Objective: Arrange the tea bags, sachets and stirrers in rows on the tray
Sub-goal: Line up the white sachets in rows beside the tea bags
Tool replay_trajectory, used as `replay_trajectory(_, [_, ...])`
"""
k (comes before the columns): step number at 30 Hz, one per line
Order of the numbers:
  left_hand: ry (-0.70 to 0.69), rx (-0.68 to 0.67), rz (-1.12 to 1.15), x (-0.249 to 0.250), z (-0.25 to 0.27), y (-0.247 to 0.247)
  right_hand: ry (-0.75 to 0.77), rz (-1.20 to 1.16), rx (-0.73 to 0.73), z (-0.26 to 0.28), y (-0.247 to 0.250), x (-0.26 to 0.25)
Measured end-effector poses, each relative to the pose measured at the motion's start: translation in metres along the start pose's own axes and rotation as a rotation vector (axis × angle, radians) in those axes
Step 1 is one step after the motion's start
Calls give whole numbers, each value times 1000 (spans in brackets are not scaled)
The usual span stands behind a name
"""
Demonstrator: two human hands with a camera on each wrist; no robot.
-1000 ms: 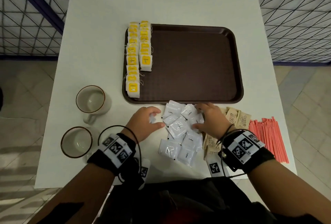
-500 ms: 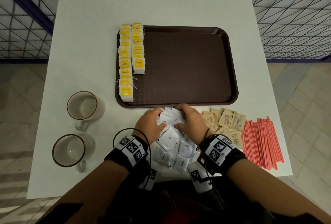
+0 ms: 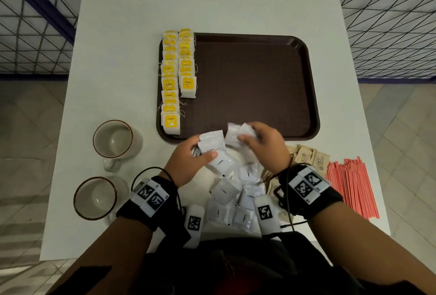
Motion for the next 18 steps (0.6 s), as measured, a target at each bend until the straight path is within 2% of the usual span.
replay_trajectory(3, [45, -11, 120, 3, 4, 6, -50, -99, 8, -1, 24, -12])
replay_trajectory(7, [50, 41, 199, 11, 2, 12, -96, -224, -301, 10, 14, -34])
replay_trajectory(10, [6, 25, 261, 22, 1, 6, -31, -87, -455, 18, -10, -45])
replay_trajectory(12, [11, 18, 271, 24, 0, 1, -22, -84, -455, 22, -21, -47])
replay_trajectory(18, [76, 57, 351, 14, -3, 0, -112, -259, -316, 25, -27, -31])
Point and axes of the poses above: each hand's wrist, its own z-axis away from the middle knuckle, its own y-axis out of the back of the hand, x = y × z, the point moved 8 cm from there along -z, towards the middle knuckle, and after that the axes turned 5 degrees about -z, right-handed, at the moved point
